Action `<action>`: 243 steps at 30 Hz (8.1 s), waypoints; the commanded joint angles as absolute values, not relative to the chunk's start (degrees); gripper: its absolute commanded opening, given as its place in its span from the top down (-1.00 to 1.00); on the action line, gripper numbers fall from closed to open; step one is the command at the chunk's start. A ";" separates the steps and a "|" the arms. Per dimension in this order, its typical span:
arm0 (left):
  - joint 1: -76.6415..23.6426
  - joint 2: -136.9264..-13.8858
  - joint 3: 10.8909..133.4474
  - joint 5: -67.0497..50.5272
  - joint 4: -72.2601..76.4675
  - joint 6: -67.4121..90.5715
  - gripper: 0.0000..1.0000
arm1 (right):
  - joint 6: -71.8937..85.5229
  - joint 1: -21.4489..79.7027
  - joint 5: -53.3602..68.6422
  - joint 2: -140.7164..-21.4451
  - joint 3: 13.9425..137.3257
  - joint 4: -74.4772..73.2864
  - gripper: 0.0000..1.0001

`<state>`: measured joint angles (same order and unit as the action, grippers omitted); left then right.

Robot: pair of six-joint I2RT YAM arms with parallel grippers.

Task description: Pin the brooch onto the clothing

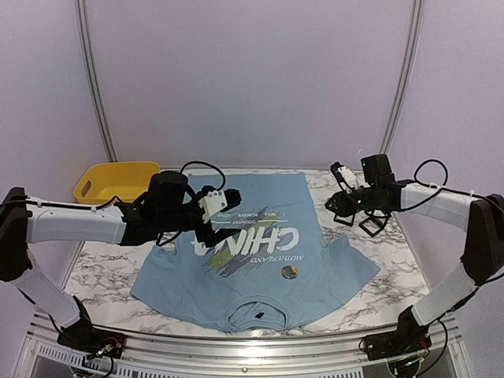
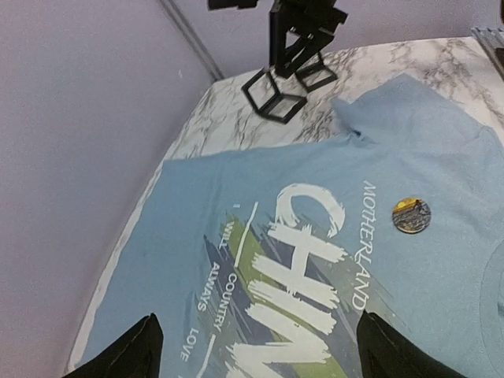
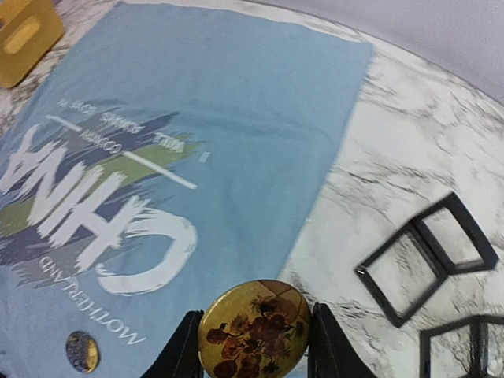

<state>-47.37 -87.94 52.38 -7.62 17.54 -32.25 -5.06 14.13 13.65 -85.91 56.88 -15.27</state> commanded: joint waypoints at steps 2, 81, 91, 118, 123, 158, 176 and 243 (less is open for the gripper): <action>-47.99 -83.04 52.09 -26.74 22.54 -48.74 -0.75 | -15.82 23.30 32.61 -80.50 58.62 -18.97 0.58; -55.28 -85.67 64.98 -25.43 12.26 3.94 1.00 | -13.73 44.65 36.28 -70.28 60.14 -11.34 0.09; -54.98 -84.20 64.07 -25.19 11.86 2.05 1.00 | -14.54 40.55 38.10 -67.28 60.69 -14.45 0.21; -54.71 -83.46 64.49 -24.66 11.96 1.38 0.63 | -4.26 40.31 47.56 -72.05 57.18 -1.11 1.00; -54.62 -79.76 60.09 -25.52 20.40 2.83 0.62 | 6.76 40.48 49.46 -69.53 49.97 20.97 1.00; -55.10 -77.99 56.87 -27.63 27.21 2.26 1.00 | 7.67 44.99 44.91 -73.01 52.65 23.43 0.41; -55.20 -76.62 56.01 -27.42 27.20 0.47 1.00 | 5.79 45.04 44.43 -72.17 51.77 19.91 0.59; -59.24 -80.07 58.01 -30.05 20.33 -11.70 1.00 | 0.96 47.32 42.79 -81.19 66.07 3.38 0.96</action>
